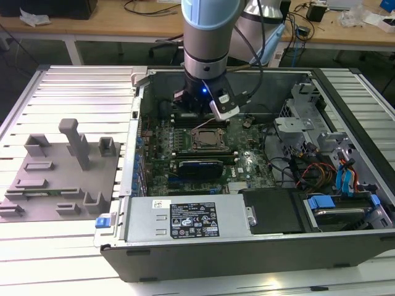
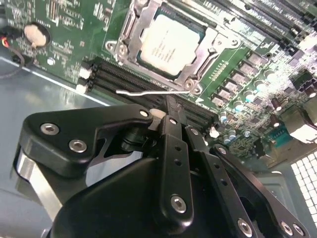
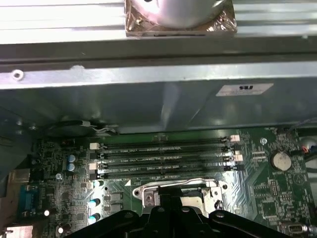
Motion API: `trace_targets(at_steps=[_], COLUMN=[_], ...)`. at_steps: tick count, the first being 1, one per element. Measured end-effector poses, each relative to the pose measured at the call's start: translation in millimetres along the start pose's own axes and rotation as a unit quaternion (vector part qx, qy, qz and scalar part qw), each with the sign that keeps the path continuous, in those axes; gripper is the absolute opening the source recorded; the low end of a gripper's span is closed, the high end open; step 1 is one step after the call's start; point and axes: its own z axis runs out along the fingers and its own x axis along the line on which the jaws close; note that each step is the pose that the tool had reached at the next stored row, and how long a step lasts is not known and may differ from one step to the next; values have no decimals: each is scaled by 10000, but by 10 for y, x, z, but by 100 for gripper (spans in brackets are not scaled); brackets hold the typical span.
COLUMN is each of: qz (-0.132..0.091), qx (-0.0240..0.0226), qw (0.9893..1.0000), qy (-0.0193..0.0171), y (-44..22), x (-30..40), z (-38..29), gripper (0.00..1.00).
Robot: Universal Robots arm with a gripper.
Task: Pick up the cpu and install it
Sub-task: 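Install the first cpu locking lever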
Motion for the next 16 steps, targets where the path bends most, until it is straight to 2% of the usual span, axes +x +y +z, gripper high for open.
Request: trace_targets(at_steps=[1, 11, 13, 14, 16], qz=[32, 155, 245, 334, 407], qx=[45, 173, 226, 268, 297], qw=[10000, 9997, 9994, 9990, 9987], qy=[-12, -52, -77, -102, -122], y=[-2, -12, -17, -21, -24], x=[-2, -2, -2, -1, -1], z=[10, 51, 69, 86, 100], gripper=[11, 11, 11, 11, 11])
